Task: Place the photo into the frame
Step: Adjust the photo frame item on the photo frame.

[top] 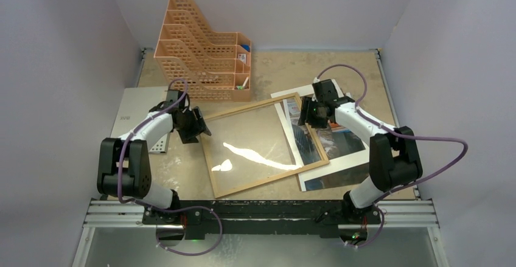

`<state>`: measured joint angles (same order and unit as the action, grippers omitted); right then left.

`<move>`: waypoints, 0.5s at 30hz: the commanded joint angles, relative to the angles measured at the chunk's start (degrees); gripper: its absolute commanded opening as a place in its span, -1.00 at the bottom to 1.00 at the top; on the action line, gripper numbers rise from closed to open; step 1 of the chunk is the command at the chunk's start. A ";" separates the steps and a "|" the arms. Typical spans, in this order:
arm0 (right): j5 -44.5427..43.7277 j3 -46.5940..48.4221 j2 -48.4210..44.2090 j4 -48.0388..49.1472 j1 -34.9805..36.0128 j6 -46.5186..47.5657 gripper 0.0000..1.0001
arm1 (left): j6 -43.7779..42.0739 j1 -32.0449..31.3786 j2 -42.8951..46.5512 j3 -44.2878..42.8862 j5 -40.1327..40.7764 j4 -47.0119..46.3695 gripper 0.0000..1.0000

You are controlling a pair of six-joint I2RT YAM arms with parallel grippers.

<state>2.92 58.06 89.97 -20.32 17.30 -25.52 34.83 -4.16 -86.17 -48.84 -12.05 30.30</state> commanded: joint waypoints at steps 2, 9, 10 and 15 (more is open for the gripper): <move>-5.90 2.66 1.75 -2.00 -0.06 -3.16 0.18 | -0.40 -0.06 2.57 0.72 -2.50 -0.21 0.06; -8.86 3.68 2.94 -1.67 -0.09 -3.19 0.19 | 0.58 -0.06 2.51 2.26 -3.94 -2.20 -0.26; -9.27 3.84 3.08 -1.74 -0.13 -3.25 0.18 | 0.53 -0.12 2.17 2.26 -4.28 -2.43 -0.32; -13.21 4.10 3.65 -2.34 -0.10 -3.53 0.18 | 0.25 -0.06 1.25 1.81 -5.05 -3.15 -0.58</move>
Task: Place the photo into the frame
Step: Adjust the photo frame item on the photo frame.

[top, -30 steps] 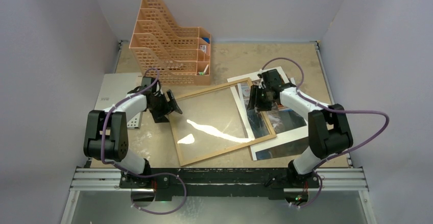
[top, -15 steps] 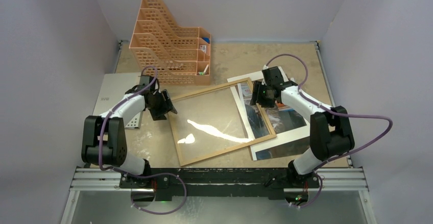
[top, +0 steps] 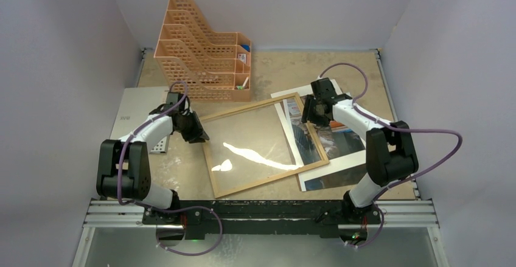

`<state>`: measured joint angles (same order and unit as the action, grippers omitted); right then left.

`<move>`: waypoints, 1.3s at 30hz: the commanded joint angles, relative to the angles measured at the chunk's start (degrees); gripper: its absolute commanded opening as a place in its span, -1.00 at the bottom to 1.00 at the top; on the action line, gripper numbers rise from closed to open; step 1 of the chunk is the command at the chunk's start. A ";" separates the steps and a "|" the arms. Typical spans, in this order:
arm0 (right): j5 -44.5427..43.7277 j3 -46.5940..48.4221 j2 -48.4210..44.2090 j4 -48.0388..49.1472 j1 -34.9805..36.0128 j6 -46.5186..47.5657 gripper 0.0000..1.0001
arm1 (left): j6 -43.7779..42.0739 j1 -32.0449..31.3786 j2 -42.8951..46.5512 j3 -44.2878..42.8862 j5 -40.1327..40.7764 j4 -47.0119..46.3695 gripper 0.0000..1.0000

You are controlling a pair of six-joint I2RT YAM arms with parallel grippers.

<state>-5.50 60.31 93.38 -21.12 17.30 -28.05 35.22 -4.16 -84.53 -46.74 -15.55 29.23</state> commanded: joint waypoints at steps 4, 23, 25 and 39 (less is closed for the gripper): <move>-5.26 1.27 1.75 -1.27 -0.11 -0.64 0.19 | -0.20 -0.06 -1.31 -0.22 0.36 -1.11 -0.53; 3.36 -0.37 5.87 2.59 -2.00 0.52 0.29 | 1.44 -0.06 -5.13 1.73 -3.68 -5.44 -0.32; 6.48 -0.97 6.22 3.65 -2.38 0.86 0.31 | 1.46 -0.06 -5.69 1.98 -4.21 -5.74 -0.32; 18.06 -3.68 6.93 8.95 -4.46 2.61 0.43 | 0.72 -0.06 -7.73 2.60 -4.58 -7.27 -0.31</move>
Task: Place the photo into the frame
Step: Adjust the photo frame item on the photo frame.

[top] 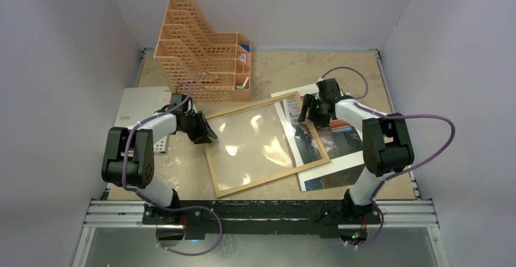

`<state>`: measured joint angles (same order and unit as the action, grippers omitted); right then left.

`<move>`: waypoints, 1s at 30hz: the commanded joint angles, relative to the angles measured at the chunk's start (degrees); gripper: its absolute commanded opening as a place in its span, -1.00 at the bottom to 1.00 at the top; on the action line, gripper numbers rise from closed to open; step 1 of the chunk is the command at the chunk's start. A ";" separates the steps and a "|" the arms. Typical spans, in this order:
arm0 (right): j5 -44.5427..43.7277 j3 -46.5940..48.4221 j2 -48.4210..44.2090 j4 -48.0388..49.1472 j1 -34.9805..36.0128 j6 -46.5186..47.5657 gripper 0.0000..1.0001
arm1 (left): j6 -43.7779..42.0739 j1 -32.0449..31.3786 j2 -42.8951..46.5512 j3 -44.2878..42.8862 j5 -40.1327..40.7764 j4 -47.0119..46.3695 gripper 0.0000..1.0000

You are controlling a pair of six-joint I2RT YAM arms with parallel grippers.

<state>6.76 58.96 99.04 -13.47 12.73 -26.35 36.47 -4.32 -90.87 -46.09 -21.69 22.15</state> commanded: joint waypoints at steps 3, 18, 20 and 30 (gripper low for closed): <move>8.49 -2.74 1.44 2.38 0.12 1.23 0.43 | -0.20 0.10 -1.23 2.18 -0.57 -1.60 -0.30; -3.73 -0.92 -3.53 -0.08 0.10 -2.04 0.42 | -2.39 0.10 7.97 -2.92 10.29 4.12 -0.09; -4.47 -0.63 -5.03 0.34 0.12 -2.21 0.41 | -2.63 0.10 9.22 -3.42 10.17 4.13 -0.03; -1.73 1.34 -4.90 4.21 0.13 -1.16 0.23 | 0.41 0.10 13.09 -0.44 17.36 4.91 0.24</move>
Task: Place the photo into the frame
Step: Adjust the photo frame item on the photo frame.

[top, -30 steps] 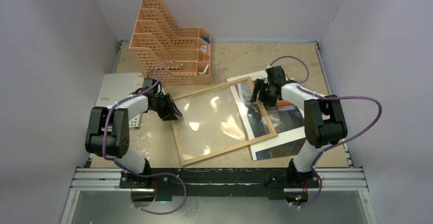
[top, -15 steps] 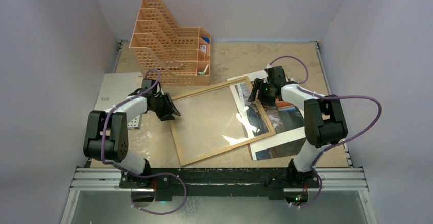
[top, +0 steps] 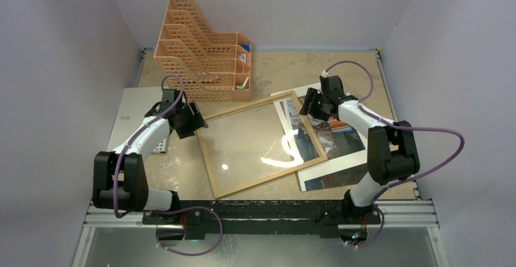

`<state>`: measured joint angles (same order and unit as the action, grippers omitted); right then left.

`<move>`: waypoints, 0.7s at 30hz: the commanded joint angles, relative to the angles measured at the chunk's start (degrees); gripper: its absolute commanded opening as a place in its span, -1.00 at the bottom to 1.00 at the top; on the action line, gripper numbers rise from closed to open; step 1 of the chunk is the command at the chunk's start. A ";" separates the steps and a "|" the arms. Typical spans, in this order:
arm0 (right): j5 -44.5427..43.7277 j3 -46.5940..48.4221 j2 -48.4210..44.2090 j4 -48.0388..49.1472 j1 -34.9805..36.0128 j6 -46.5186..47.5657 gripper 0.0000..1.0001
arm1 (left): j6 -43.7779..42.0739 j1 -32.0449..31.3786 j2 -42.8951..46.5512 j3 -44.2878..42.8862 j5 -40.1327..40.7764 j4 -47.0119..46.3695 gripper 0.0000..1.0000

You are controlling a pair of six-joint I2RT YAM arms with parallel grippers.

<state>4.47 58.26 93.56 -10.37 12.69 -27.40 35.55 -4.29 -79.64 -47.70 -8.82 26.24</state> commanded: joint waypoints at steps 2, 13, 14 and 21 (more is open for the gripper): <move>3.32 2.44 1.42 2.09 0.14 0.54 0.07 | 1.64 0.08 1.63 2.01 4.07 0.60 0.26; 9.37 3.29 7.83 3.02 1.60 2.84 -0.21 | 1.94 0.08 0.14 3.35 3.81 -1.08 0.25; 8.42 3.61 8.52 2.54 1.71 2.89 -0.21 | 1.90 0.08 -0.09 3.26 3.81 -1.18 0.25; 5.14 4.42 9.92 0.03 2.27 3.20 -0.20 | 1.81 0.08 -1.15 2.32 3.61 -1.48 0.25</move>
<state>12.38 61.63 103.24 -7.31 14.96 -25.45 36.93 -4.29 -80.40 -44.14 -5.67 26.17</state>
